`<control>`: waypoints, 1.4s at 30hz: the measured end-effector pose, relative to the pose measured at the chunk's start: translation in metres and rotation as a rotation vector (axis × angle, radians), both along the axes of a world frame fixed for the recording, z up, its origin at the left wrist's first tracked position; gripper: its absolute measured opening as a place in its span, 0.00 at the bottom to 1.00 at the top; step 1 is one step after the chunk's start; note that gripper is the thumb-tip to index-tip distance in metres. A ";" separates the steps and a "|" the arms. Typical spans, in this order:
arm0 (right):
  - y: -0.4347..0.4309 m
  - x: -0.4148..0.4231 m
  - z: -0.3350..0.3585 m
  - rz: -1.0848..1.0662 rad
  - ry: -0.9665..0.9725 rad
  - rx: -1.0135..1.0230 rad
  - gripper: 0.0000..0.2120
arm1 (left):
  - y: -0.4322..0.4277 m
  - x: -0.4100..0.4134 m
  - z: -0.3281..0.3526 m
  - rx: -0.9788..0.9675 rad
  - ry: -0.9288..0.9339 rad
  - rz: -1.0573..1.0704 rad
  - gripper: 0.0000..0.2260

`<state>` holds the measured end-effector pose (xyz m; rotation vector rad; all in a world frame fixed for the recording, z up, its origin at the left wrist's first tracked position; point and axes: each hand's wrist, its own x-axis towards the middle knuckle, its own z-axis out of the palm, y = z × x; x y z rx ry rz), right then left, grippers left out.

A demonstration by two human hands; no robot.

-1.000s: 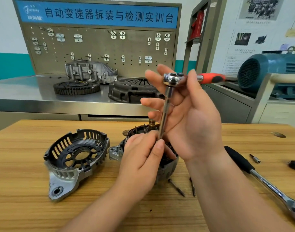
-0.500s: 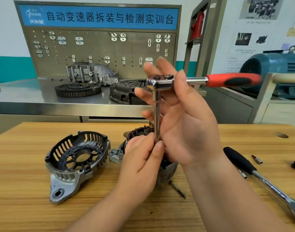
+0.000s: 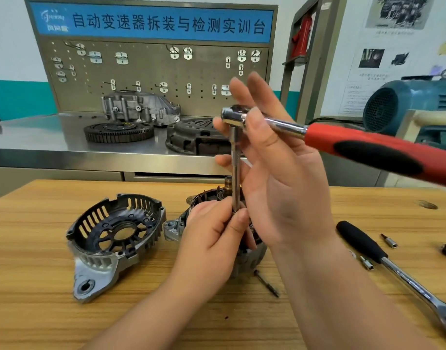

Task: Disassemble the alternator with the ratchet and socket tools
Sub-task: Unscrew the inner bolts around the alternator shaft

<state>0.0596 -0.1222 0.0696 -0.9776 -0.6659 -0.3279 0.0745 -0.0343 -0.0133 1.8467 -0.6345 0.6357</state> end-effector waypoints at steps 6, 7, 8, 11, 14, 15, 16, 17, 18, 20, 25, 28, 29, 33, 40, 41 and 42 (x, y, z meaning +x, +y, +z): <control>-0.007 0.004 0.002 0.138 0.181 0.043 0.21 | 0.004 -0.003 0.005 0.032 -0.041 -0.058 0.13; -0.007 0.005 0.002 0.139 0.191 0.042 0.21 | 0.003 -0.003 0.005 0.031 -0.045 -0.047 0.15; -0.006 0.005 0.001 0.131 0.186 0.041 0.21 | 0.003 -0.003 0.005 0.027 -0.044 -0.038 0.16; -0.006 0.004 0.001 0.044 0.098 0.022 0.13 | 0.001 -0.003 0.004 0.011 -0.015 -0.020 0.15; -0.006 0.003 0.002 -0.023 0.003 -0.029 0.12 | 0.000 -0.003 0.003 0.006 0.027 -0.009 0.15; -0.006 0.004 0.002 -0.011 -0.002 -0.030 0.12 | 0.001 -0.003 0.003 0.004 0.026 -0.016 0.15; -0.006 0.004 0.002 0.023 0.006 -0.018 0.12 | 0.001 -0.003 0.003 -0.003 0.027 -0.035 0.16; -0.006 0.005 0.002 0.067 0.021 0.000 0.12 | 0.002 -0.003 0.003 -0.016 0.030 -0.061 0.16; -0.007 0.005 0.003 0.104 0.041 0.017 0.11 | 0.003 -0.003 0.004 -0.031 0.036 -0.089 0.15; -0.010 0.006 0.004 0.127 0.083 0.024 0.13 | 0.003 -0.004 0.004 -0.048 0.034 -0.115 0.11; -0.013 0.006 0.003 0.156 0.110 -0.026 0.20 | 0.004 -0.006 0.005 0.002 -0.046 -0.079 0.13; -0.008 0.005 0.002 0.114 0.106 -0.044 0.17 | 0.002 -0.005 0.003 0.008 -0.026 -0.042 0.11; -0.007 0.004 0.001 0.072 0.088 -0.053 0.16 | 0.001 -0.004 0.002 0.006 -0.004 -0.021 0.10; -0.007 0.004 0.000 -0.107 -0.077 -0.124 0.14 | 0.000 -0.004 0.004 0.031 0.055 0.015 0.10; -0.009 0.005 0.001 0.093 0.094 -0.021 0.18 | 0.004 -0.007 0.007 0.021 0.032 -0.059 0.12; -0.010 0.005 0.002 0.127 0.129 -0.021 0.21 | 0.004 -0.007 0.007 0.025 0.010 -0.054 0.12; -0.011 0.005 0.002 0.151 0.151 -0.025 0.23 | 0.004 -0.007 0.006 0.034 -0.009 -0.053 0.12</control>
